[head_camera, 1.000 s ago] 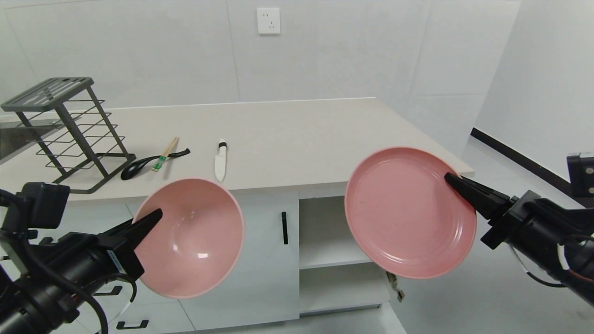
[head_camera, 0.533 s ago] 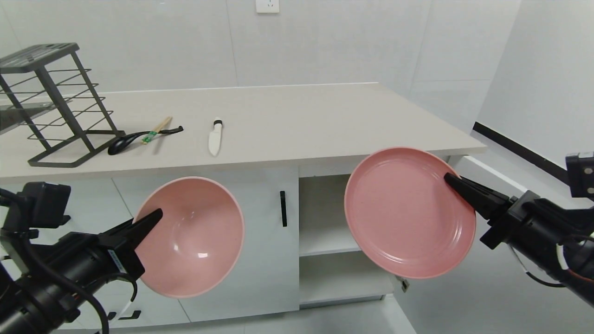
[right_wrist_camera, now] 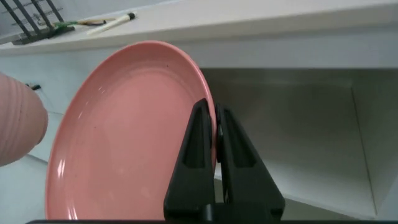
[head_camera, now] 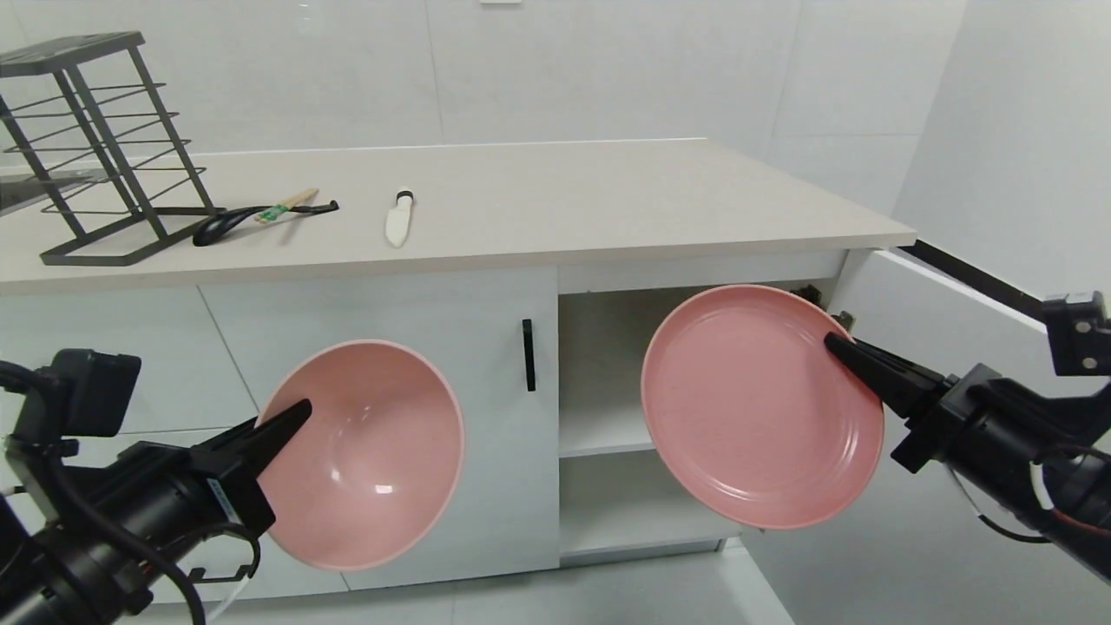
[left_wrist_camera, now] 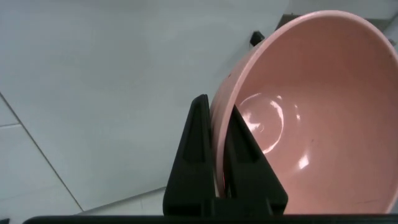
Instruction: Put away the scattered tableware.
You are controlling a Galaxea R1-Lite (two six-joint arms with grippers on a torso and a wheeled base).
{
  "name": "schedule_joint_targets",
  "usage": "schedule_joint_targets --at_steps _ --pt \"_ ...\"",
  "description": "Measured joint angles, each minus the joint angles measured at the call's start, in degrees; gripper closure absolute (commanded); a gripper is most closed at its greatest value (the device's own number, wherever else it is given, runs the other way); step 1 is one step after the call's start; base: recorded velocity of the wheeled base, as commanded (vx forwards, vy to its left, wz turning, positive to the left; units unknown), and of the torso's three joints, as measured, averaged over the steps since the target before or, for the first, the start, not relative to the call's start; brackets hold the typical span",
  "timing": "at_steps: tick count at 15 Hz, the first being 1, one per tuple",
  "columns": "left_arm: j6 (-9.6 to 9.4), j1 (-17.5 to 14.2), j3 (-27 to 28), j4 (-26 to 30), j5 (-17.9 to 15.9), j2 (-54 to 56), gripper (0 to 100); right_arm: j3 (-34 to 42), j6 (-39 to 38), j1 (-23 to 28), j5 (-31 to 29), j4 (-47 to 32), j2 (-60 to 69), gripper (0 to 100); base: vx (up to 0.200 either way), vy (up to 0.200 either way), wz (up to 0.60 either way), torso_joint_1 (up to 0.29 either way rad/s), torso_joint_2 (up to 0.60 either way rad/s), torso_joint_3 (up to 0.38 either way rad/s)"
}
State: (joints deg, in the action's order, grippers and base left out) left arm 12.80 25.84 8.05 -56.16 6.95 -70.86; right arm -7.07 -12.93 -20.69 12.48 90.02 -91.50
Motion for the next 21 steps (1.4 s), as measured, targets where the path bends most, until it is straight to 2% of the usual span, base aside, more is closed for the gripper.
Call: schedule_joint_targets --at_steps 6,9,14,18,21 --pt "-0.07 0.3 -0.8 0.02 0.0 -1.76 100 1.43 1.83 0.55 -0.06 -0.1 -3.91 100 0.0 0.0 0.0 -0.017 0.15 0.043" --pt "-0.07 1.5 -1.4 0.02 0.02 -2.39 100 1.71 1.88 0.73 -0.04 -0.07 -5.66 100 0.0 0.0 0.0 0.002 0.01 0.017" --pt "-0.46 4.36 -2.97 0.05 -0.02 -2.97 100 1.97 1.88 1.54 -0.06 -0.02 -8.44 100 0.2 0.0 0.0 -0.004 0.0 0.03" --pt "-0.68 8.14 -4.78 -0.06 0.0 -3.08 100 2.47 1.88 1.62 -0.15 -0.13 -10.78 100 0.0 0.0 0.0 0.0 0.0 0.0" --pt "-1.08 9.07 -6.7 -3.58 -0.2 -3.02 100 2.8 1.85 1.71 -0.12 -0.1 -12.02 100 0.2 0.0 0.0 -0.002 0.0 0.009"
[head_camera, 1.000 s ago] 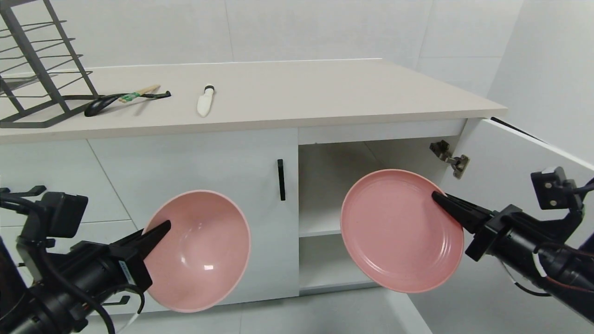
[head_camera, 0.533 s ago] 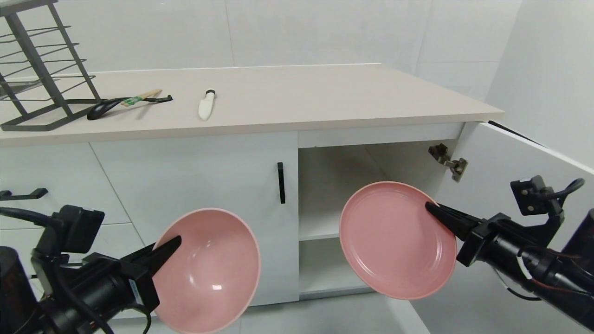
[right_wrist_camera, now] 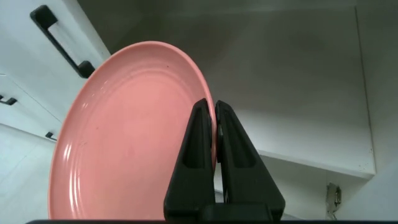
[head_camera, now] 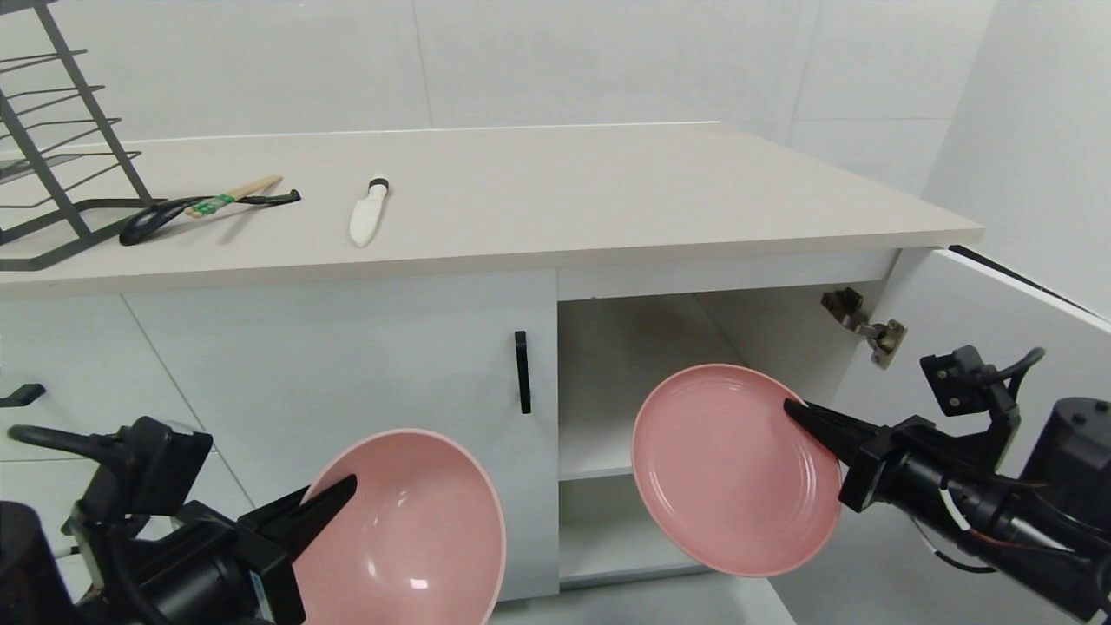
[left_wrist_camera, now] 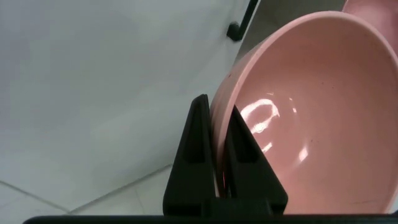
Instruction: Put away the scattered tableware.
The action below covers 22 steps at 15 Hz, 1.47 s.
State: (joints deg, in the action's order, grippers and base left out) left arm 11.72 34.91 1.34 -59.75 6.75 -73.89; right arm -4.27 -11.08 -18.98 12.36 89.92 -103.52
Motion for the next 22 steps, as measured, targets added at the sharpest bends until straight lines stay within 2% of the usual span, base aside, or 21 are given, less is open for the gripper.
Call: schedule_joint_targets --at_steps 1,6,8,13,14,15,16,18,20,22 --pt "-0.63 0.48 -0.61 -1.37 -0.09 0.0 100 0.13 0.0 0.2 0.01 0.02 -0.59 100 0.0 0.0 0.0 0.0 0.0 0.0" --pt "-1.95 2.23 -1.18 -0.3 -0.05 -0.15 100 0.46 -0.05 2.41 0.01 0.05 -4.74 100 0.0 0.0 0.0 0.0 0.0 0.0" --pt "-4.58 2.73 -1.23 1.91 0.09 -0.12 100 1.51 -0.2 3.88 0.0 0.02 -6.75 100 0.0 0.0 0.0 0.0 0.0 0.0" --pt "-5.49 2.79 -0.29 0.95 -0.09 -0.26 100 1.22 -0.44 5.27 -0.05 0.05 -12.02 100 0.0 0.0 0.0 0.0 0.0 0.0" --pt "-6.94 2.84 0.15 0.84 -0.06 -0.8 100 0.3 -0.44 5.25 -0.05 0.02 -13.18 100 0.0 0.0 0.0 0.0 0.0 0.0" --pt "-9.36 2.93 0.69 0.3 -0.02 -1.74 100 -0.66 -0.4 5.18 -0.18 0.02 -14.31 100 0.0 0.0 0.0 0.0 0.0 0.0" --pt "-10.61 3.5 1.35 -1.48 0.09 -2.74 100 -1.63 -0.38 4.51 -0.27 0.02 -15.49 100 0.0 0.0 0.0 0.0 0.0 0.0" --pt "-10.5 4.89 1.63 -3.4 0.13 -4.11 100 -2.27 -0.27 3.36 -0.33 0.02 -16.71 100 0.0 0.0 0.0 0.0 0.0 0.0" --pt "-10.44 5.52 0.5 -4.13 0.16 -5.44 100 -3.17 0.2 1.67 -0.68 0.02 -17.37 100 0.2 0.0 0.0 0.002 0.0 0.0" --pt "-10.5 5.79 -0.22 -4.27 0.16 -6.16 100 -4.38 1.54 0.63 -4.46 0.05 -18.18 100 0.1 0.0 0.0 -0.001 0.0 0.004"
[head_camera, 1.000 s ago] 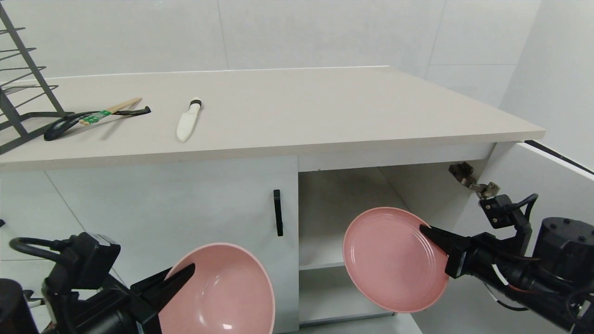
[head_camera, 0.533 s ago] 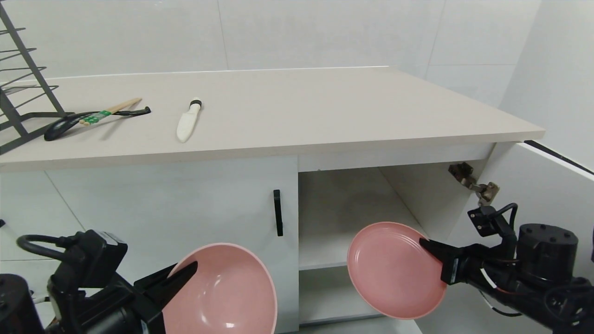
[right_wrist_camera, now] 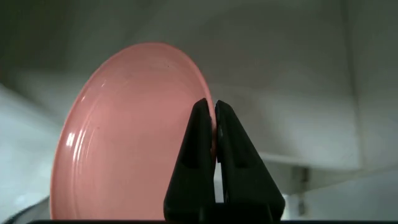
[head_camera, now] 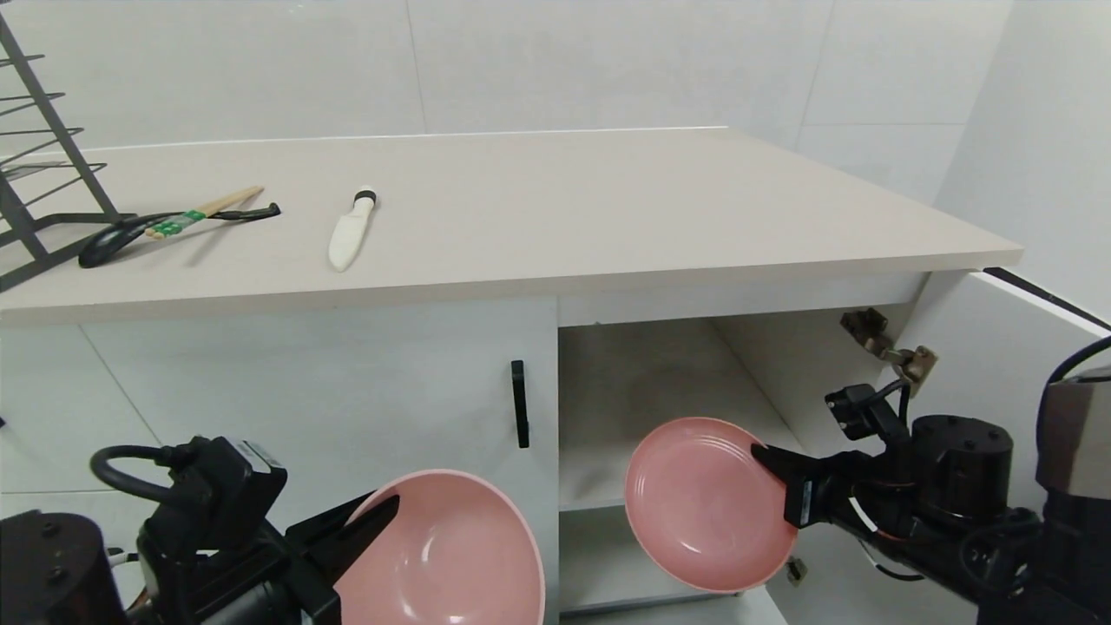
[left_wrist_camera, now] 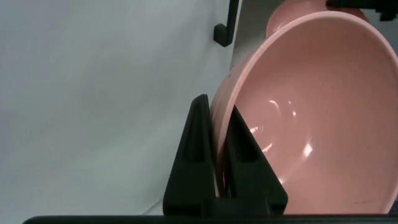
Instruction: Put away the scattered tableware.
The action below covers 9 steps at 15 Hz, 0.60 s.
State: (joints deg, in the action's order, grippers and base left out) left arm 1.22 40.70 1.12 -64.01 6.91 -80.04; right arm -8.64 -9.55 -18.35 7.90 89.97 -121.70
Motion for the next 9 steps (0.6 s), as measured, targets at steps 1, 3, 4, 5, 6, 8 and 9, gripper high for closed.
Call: schedule_joint_targets --at_steps 1,3,4,5,6,8,9 --pt "0.0 0.37 -0.18 0.05 0.0 -0.2 100 -0.74 1.43 -0.2 -2.76 0.0 -0.9 100 0.0 0.0 0.0 0.0 0.0 0.0" --pt "-0.33 1.72 -0.83 0.24 -0.02 -0.17 100 -1.94 3.69 -0.41 -4.9 -0.06 -3.69 100 0.0 0.0 0.0 0.0 0.0 0.0" --pt "-0.4 2.32 -0.94 0.32 -0.07 0.0 100 -2.88 4.07 -0.48 -5.22 -0.05 -5.18 100 0.0 0.0 0.0 0.0 0.0 0.0" --pt "-0.4 2.73 -0.99 0.33 -0.1 0.15 100 -3.78 4.13 -0.63 -5.28 -0.05 -6.17 100 0.0 0.0 0.0 0.0 0.0 0.0" --pt "-0.43 2.84 -1.01 0.35 -0.07 0.22 100 -4.67 4.18 -0.78 -5.3 -0.05 -7.05 100 0.0 0.0 0.0 0.0 0.0 0.0" --pt "-0.44 2.95 -1.05 0.11 -0.05 0.28 100 -5.72 4.16 -1.02 -5.3 -0.02 -8.31 100 0.0 0.0 0.0 0.0 0.0 0.0" --pt "-0.4 2.95 -1.07 0.1 -0.05 0.3 100 -6.29 4.11 -1.07 -5.3 -0.02 -8.9 100 0.0 0.0 0.0 0.0 0.0 0.0"
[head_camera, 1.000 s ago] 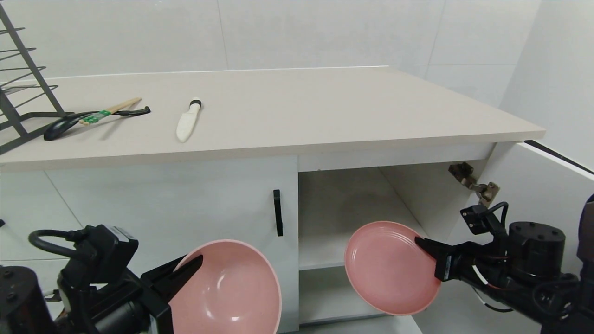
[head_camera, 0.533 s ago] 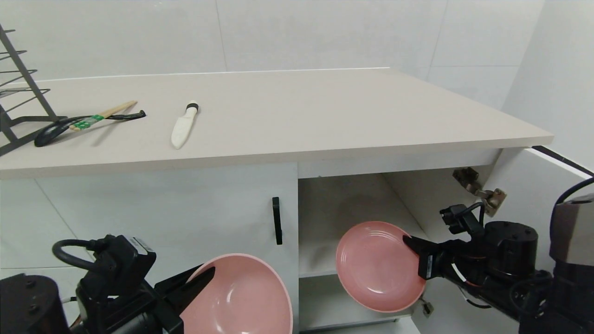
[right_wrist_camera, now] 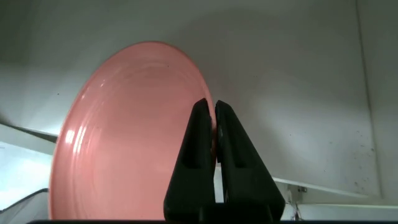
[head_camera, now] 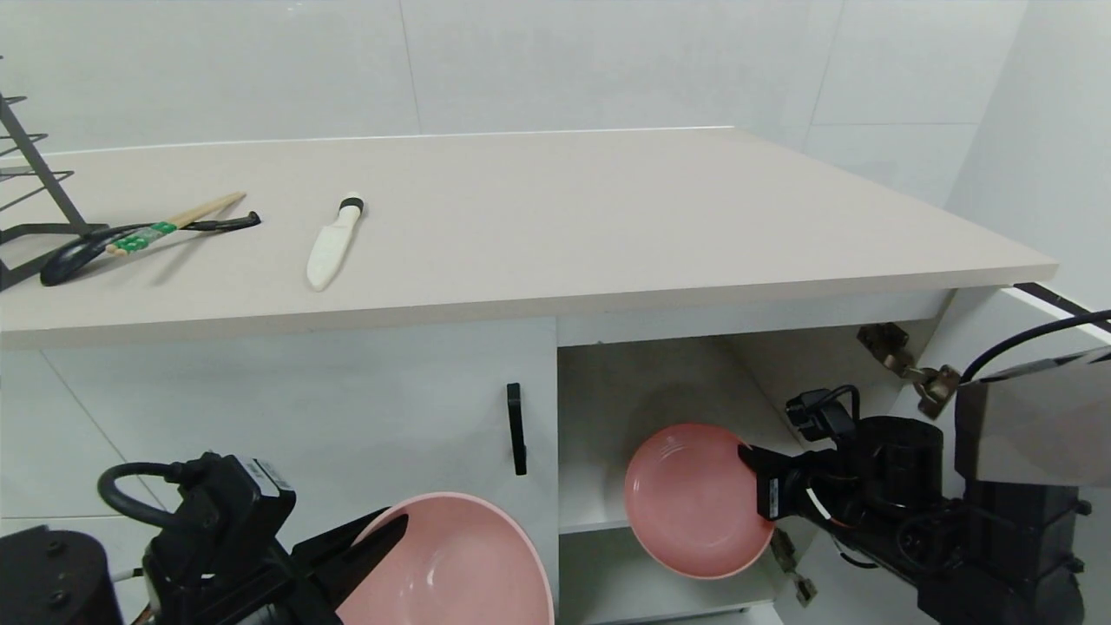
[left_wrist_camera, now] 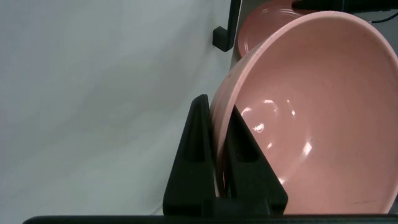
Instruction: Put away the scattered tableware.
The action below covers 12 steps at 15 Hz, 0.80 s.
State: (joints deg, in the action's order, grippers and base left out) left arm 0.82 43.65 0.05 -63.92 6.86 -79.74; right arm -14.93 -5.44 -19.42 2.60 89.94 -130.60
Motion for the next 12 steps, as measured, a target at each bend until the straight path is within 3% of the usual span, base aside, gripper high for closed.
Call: schedule_joint_targets --at_steps 12 --pt "0.38 -0.57 -0.05 0.04 0.06 -0.06 100 -11.13 -0.77 -1.8 -0.06 0.0 -8.05 100 0.0 0.0 0.0 0.0 0.0 0.0"
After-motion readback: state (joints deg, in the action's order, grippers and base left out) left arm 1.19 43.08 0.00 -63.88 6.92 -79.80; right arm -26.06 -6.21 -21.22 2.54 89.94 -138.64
